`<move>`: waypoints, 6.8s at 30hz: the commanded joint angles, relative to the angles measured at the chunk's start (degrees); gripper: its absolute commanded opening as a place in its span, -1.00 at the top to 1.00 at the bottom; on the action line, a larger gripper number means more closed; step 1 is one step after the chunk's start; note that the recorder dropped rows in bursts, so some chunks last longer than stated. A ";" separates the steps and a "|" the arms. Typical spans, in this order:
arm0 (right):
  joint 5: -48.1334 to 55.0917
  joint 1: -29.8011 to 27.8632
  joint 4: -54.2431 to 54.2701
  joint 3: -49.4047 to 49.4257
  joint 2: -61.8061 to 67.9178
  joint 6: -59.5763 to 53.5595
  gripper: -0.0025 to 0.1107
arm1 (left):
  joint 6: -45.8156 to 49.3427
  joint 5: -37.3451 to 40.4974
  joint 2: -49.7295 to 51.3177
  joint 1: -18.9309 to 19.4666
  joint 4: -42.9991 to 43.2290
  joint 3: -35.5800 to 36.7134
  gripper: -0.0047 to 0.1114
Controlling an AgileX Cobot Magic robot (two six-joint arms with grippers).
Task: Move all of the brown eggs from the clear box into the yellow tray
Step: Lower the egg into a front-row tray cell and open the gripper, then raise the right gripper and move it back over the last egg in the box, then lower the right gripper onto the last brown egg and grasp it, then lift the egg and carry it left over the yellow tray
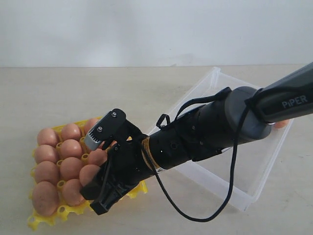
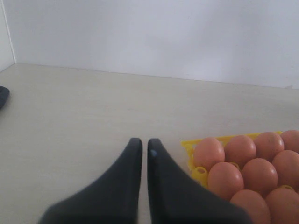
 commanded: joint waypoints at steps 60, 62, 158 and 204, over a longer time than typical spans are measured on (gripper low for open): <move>78.28 -26.96 52.54 -20.76 -5.91 -32.69 -0.13 | -0.10 -0.37 -0.20 -0.11 -0.43 0.15 0.85; 75.55 -26.96 51.52 -20.76 -4.38 -22.23 -0.13 | -0.10 -0.37 -0.20 -0.11 -0.43 0.15 0.85; 83.95 -31.51 47.60 -27.65 12.80 -14.11 0.32 | -0.10 -0.48 -0.20 -0.11 -0.43 0.15 0.85; -1.29 -12.51 -18.59 1.72 -31.61 -18.85 0.96 | -0.10 -0.48 -0.20 -0.11 -0.43 0.15 0.85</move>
